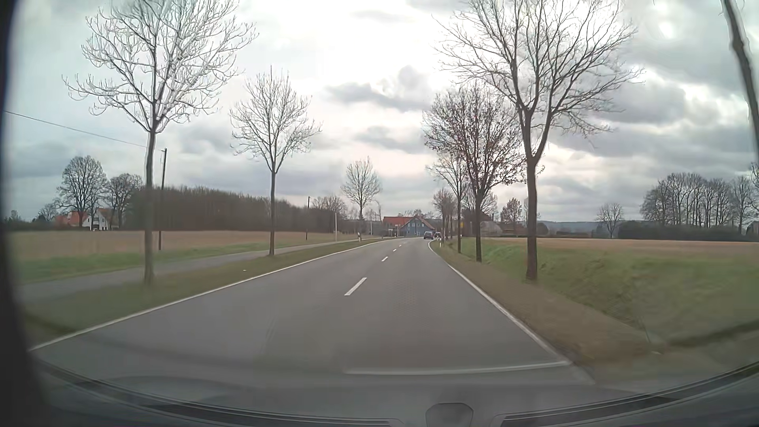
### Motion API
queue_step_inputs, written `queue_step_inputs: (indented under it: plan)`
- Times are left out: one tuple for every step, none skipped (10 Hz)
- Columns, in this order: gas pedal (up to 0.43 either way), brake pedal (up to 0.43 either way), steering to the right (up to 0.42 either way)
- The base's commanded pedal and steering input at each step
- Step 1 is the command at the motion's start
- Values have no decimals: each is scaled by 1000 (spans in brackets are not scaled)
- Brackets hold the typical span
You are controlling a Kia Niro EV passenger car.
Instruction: Follow the waypoints while adhering to traffic rules and regulations
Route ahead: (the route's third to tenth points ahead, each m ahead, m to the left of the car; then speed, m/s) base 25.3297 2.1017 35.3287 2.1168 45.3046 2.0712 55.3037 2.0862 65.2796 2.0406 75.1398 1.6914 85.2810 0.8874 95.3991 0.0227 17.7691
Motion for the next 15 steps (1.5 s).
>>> queue_step_inputs:
  plan:
    - [87,0,5]
    - [87,0,4]
    - [87,0,4]
    - [79,0,4]
    - [79,0,4]
    - [79,0,4]
    - [79,0,4]
    - [79,0,4]
    - [79,0,4]
    - [79,0,5]
    - [67,0,5]
    - [67,0,4]
    - [67,0,5]
    - [67,0,5]
    - [67,0,5]
